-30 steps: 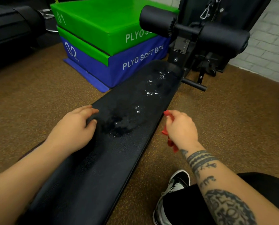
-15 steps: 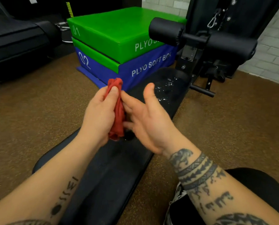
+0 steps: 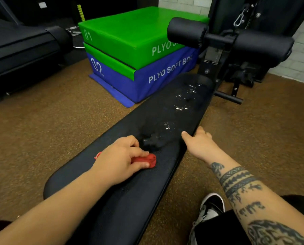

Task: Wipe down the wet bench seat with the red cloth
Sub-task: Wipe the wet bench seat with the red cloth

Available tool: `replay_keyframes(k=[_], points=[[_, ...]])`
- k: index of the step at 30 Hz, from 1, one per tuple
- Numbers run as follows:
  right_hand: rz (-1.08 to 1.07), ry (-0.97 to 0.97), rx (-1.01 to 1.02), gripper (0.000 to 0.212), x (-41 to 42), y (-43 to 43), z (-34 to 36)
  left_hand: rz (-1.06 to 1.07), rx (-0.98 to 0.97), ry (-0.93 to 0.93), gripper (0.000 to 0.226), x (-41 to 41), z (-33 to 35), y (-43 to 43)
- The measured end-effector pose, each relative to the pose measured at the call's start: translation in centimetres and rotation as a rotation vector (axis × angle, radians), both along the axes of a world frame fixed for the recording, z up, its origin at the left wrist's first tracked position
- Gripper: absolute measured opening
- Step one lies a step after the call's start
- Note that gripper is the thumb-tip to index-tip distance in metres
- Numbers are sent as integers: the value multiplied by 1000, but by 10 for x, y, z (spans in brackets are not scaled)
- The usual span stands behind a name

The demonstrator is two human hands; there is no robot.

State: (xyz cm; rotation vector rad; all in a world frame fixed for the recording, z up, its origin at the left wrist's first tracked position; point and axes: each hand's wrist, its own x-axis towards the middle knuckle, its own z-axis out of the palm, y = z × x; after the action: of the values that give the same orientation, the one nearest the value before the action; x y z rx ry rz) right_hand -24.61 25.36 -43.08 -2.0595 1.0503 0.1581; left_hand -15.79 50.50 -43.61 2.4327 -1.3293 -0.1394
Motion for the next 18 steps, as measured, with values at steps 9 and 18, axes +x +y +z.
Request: replay_keyframes(k=[9,18], points=[[62,41,-20,81,8,10,2,224,-89,-170,29,21,-1,-18],[65,38,-21,80,7,11,-4,53,-77,68,48,25,3,-11]])
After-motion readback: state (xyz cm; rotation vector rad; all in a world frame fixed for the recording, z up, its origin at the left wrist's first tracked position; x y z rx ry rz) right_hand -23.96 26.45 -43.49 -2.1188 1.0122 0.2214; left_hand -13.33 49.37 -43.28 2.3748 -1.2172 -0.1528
